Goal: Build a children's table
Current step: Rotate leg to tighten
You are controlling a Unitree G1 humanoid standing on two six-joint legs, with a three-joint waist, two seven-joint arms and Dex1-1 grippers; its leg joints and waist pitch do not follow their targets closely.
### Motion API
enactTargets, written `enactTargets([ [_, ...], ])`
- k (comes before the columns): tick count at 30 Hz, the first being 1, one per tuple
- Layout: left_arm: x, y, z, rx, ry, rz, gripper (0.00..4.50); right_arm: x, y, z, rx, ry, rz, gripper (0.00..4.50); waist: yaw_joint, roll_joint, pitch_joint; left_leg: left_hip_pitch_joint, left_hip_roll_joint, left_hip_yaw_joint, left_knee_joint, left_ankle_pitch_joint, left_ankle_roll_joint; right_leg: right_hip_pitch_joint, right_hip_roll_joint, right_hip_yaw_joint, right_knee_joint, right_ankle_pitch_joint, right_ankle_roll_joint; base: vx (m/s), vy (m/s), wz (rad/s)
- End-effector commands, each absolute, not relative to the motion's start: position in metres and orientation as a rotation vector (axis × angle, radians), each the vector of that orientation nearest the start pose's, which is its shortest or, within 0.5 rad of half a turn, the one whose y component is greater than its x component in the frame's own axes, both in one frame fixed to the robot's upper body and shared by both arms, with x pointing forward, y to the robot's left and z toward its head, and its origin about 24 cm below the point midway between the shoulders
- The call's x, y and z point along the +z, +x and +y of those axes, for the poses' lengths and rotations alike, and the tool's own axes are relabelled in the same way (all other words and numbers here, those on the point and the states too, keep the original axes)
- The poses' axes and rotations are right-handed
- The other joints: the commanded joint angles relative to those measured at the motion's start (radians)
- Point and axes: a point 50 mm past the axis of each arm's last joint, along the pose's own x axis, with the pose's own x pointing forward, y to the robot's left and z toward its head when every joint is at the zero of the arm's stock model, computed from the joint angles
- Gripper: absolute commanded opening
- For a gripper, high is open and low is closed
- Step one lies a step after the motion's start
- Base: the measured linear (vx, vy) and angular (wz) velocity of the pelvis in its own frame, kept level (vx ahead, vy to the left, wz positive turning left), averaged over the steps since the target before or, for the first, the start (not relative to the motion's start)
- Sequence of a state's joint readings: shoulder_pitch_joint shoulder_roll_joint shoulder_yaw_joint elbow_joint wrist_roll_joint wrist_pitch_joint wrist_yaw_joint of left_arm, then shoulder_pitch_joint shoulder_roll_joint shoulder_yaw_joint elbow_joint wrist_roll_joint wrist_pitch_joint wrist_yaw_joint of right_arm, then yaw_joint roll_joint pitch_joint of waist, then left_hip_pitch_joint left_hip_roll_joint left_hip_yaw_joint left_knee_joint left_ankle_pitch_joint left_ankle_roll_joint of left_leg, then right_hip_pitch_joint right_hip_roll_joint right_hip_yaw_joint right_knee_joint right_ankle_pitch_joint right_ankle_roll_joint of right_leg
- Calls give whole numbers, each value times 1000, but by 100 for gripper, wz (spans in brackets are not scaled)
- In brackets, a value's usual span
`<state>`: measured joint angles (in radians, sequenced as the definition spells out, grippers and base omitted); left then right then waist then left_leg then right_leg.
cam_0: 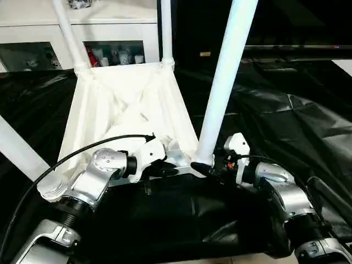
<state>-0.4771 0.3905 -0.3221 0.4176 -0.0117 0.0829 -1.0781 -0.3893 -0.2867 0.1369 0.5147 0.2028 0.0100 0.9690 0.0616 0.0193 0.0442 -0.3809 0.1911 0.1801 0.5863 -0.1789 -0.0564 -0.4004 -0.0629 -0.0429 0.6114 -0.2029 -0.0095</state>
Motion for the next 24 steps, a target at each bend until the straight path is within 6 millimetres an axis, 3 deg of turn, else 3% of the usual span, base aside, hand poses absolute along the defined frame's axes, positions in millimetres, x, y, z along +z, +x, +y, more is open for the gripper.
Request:
enactTargets([
  [1,41,292,122,-1316,374,350,0,35,299,-139,1064,-59,211,289,3,-25,-60,11,38,-7,-59,-113,86,50,-73,39,-62,-103,-217,0,0,0],
  [5,39,292,123,-1308,376,362,0,34,299,-139,1050,-58,202,280,3,-22,-61,12,37,-7,-57,-110,88,50,-72,39,-61,-88,-220,0,0,0],
  [10,35,298,119,-1225,384,373,0,32,308,-141,870,-11,173,278,-1,-17,-58,12,37,-8,-60,-128,72,49,-72,39,-64,-115,-222,0,0,0],
  [13,32,312,100,-1074,396,371,0,15,314,-141,589,2,223,277,-7,-21,-50,18,35,-7,-65,-182,35,42,-72,41,-79,-234,-199,0,0,0],
  [16,32,317,87,-1026,394,379,0,8,314,-135,488,32,246,277,-6,-23,-50,25,34,-10,-68,-225,9,39,-75,44,-90,-340,-157,0,0,0],
  [17,33,320,78,-995,379,379,0,6,314,-129,455,40,258,277,-6,-19,-50,22,34,-10,-69,-224,10,41,-75,44,-89,-334,-156,0,0,0],
  [19,33,323,59,-958,359,378,0,2,314,-115,402,35,277,277,-7,-17,-48,32,33,-7,-70,-249,7,29,-70,45,-98,-352,-152,0,0,0],
  [20,33,322,50,-955,366,373,0,1,315,-106,394,34,285,277,-7,-11,-49,32,33,-9,-70,-256,1,34,-73,46,-97,-351,-154,0,0,0],
  [24,30,320,40,-967,386,371,0,10,320,-87,477,-35,233,277,-9,-15,-52,26,29,-11,-71,-267,18,40,-75,43,-98,-332,-149,0,0,0],
])
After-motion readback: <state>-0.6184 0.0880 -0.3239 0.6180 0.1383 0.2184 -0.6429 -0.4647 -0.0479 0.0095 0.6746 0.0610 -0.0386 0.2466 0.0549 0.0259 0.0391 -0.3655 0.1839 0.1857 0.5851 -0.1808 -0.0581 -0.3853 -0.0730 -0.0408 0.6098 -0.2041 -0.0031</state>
